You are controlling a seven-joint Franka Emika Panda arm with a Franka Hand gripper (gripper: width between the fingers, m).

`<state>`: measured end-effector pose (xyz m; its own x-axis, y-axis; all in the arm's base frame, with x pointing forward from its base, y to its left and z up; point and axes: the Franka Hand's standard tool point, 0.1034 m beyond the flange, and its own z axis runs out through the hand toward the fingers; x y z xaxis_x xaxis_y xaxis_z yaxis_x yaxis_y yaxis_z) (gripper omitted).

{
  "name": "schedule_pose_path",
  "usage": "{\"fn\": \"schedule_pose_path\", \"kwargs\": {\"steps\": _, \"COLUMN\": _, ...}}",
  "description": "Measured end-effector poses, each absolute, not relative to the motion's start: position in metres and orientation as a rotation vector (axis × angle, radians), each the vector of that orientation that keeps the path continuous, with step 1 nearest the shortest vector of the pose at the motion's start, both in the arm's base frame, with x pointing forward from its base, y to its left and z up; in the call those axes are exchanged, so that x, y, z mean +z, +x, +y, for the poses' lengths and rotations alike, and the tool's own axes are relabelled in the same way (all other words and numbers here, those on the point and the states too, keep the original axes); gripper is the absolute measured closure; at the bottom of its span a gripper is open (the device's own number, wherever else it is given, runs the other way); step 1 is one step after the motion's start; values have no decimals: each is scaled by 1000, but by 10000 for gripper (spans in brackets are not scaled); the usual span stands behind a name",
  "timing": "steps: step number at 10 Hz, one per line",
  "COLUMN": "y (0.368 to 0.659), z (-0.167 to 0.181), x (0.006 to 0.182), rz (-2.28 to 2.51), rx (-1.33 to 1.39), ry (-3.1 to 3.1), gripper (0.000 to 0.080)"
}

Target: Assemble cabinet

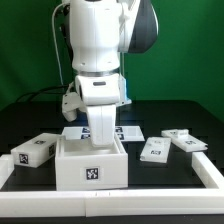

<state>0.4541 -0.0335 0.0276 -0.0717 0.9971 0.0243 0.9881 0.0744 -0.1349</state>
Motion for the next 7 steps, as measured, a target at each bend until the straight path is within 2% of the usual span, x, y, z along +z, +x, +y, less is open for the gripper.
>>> {"fn": "schedule_pose_path", "kwargs": {"steps": 2, "y": 456, "z": -26, "x": 28, "rz": -2201, "rx": 122, "ry": -2084, "gripper": 755}}
{"fn": "schedule_pose_path", "kwargs": {"steps": 7, "y": 474, "z": 19, "x": 28, "rz": -2133, "rx": 94, "ry": -2160, "gripper": 755}}
